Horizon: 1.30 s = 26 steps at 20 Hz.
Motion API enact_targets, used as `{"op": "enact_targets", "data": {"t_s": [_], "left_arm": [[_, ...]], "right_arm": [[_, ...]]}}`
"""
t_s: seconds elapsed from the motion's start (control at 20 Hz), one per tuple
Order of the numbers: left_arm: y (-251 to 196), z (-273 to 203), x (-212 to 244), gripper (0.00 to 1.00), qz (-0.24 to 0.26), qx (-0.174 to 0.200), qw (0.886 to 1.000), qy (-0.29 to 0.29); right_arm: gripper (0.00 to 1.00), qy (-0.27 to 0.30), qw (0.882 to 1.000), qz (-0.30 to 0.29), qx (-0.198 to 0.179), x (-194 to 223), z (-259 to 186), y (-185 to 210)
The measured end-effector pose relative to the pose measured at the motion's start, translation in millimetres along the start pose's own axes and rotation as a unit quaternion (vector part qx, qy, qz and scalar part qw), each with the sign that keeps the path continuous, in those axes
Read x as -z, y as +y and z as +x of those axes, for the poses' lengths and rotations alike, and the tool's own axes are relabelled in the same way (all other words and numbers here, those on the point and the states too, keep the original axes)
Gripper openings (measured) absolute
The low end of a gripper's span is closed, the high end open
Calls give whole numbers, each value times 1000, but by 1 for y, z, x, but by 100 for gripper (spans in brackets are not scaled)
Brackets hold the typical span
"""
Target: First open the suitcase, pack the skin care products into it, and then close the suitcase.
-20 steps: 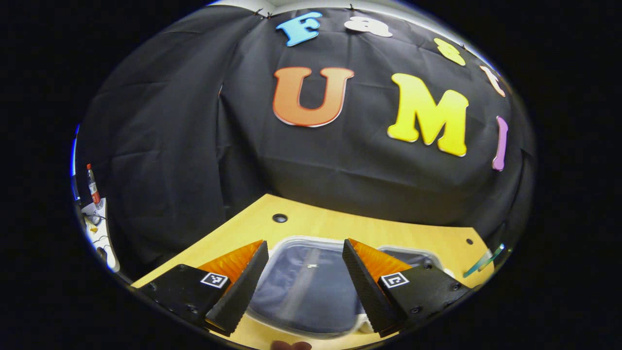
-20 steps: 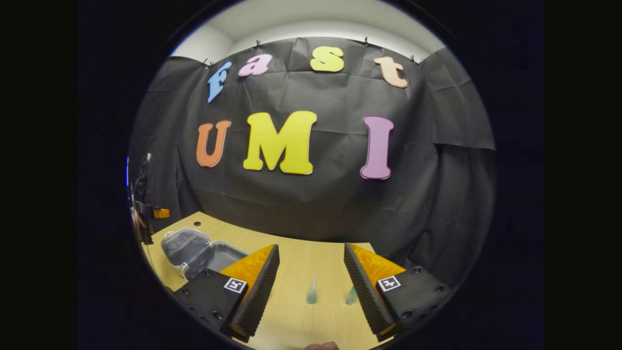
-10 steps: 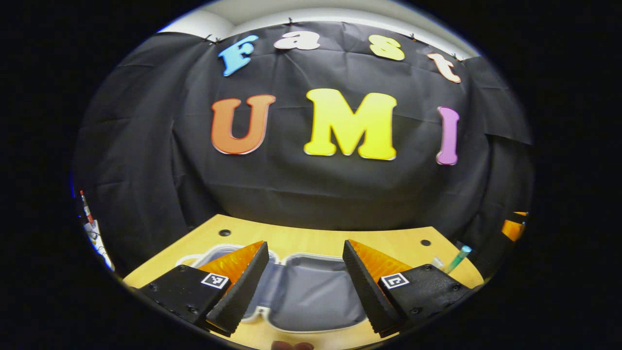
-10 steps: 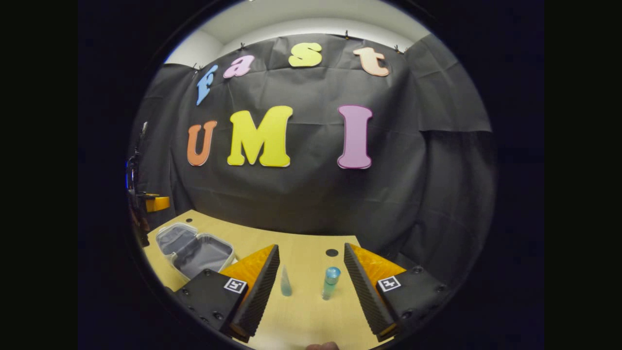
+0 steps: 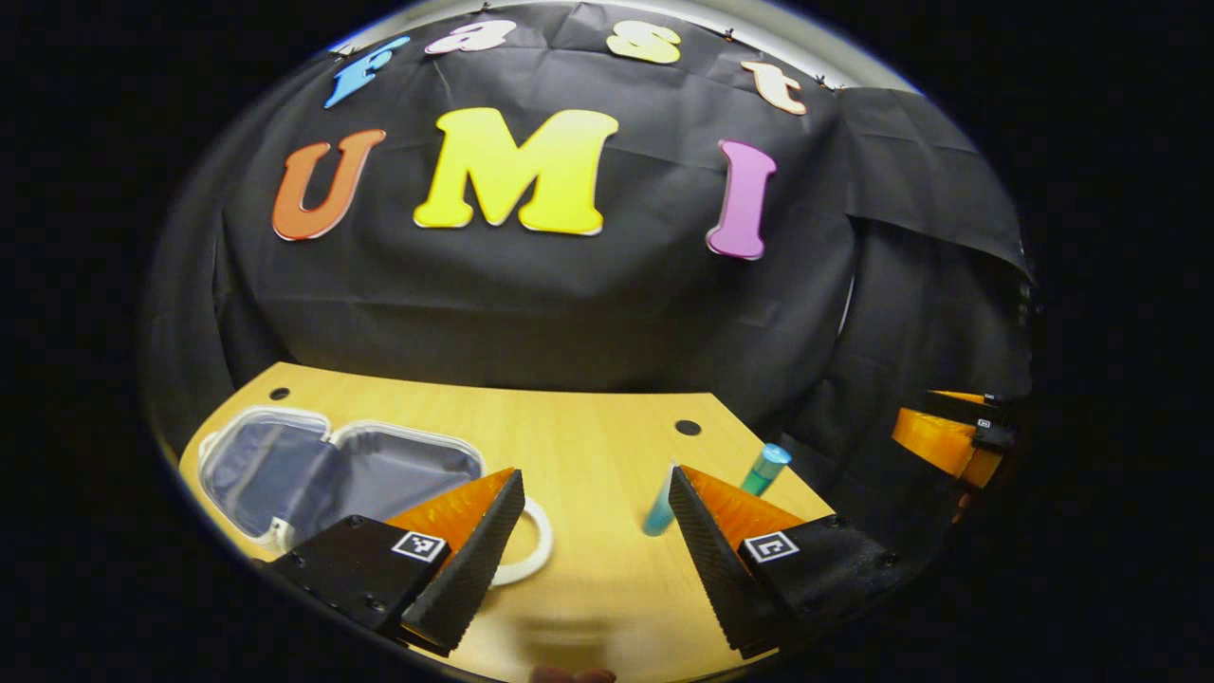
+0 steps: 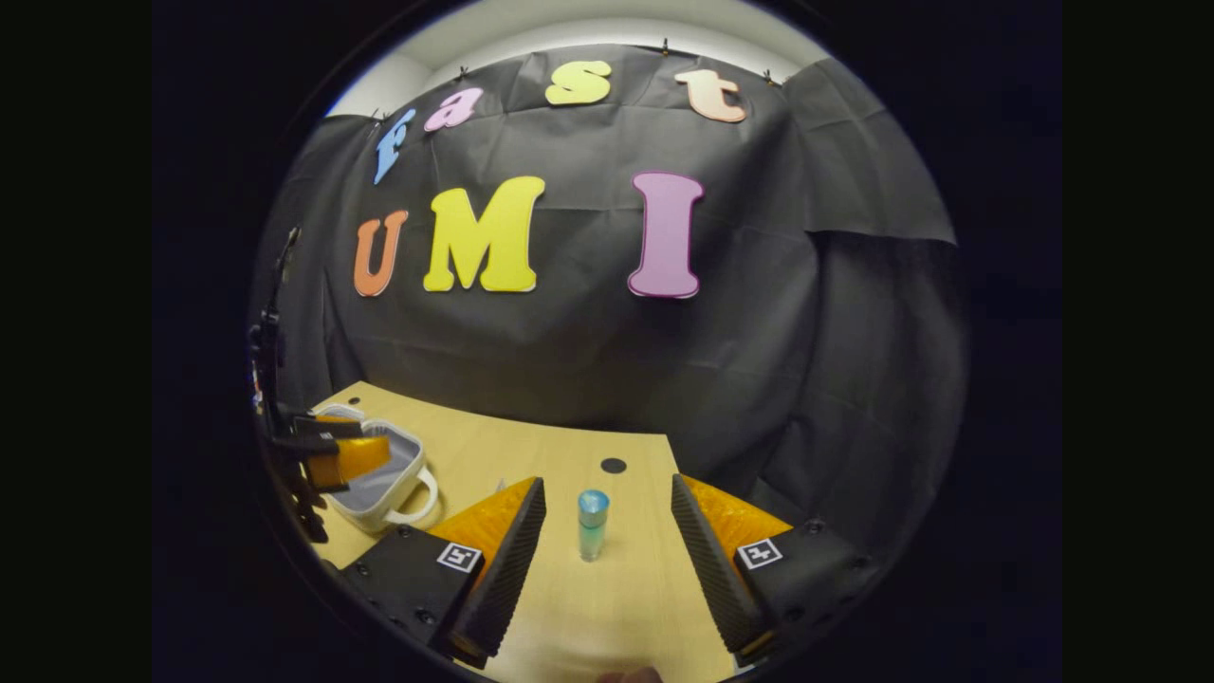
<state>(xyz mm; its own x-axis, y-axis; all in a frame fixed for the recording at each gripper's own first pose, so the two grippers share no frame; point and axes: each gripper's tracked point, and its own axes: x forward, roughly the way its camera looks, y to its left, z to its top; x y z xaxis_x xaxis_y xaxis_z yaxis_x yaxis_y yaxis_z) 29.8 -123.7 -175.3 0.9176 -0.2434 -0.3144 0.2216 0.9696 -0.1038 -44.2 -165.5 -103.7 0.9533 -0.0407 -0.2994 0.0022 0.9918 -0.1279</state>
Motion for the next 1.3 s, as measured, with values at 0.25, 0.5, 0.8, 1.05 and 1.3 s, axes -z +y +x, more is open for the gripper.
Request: {"op": "enact_targets", "data": {"t_s": [0.25, 0.5, 0.8, 1.05, 1.3], "left_arm": [[-46, 52, 50, 98, 7, 22, 999, 37], [-49, 101, 97, 98, 8, 0, 997, 80], [-36, 145, 131, 98, 15, -33, 993, 114], [-33, 160, 143, 86, 10, -38, 990, 136], [-34, 166, 146, 64, 30, -37, 989, 143]], "right_arm": [[79, 29, 1000, 4, -1, 22, -2, -23], [79, 60, 998, 19, 13, 46, -1, -50], [79, 90, 995, 31, 28, 72, 11, -71], [79, 96, 994, 39, 25, 79, 24, -74], [79, 94, 995, 33, 13, 79, 37, -71]]}}
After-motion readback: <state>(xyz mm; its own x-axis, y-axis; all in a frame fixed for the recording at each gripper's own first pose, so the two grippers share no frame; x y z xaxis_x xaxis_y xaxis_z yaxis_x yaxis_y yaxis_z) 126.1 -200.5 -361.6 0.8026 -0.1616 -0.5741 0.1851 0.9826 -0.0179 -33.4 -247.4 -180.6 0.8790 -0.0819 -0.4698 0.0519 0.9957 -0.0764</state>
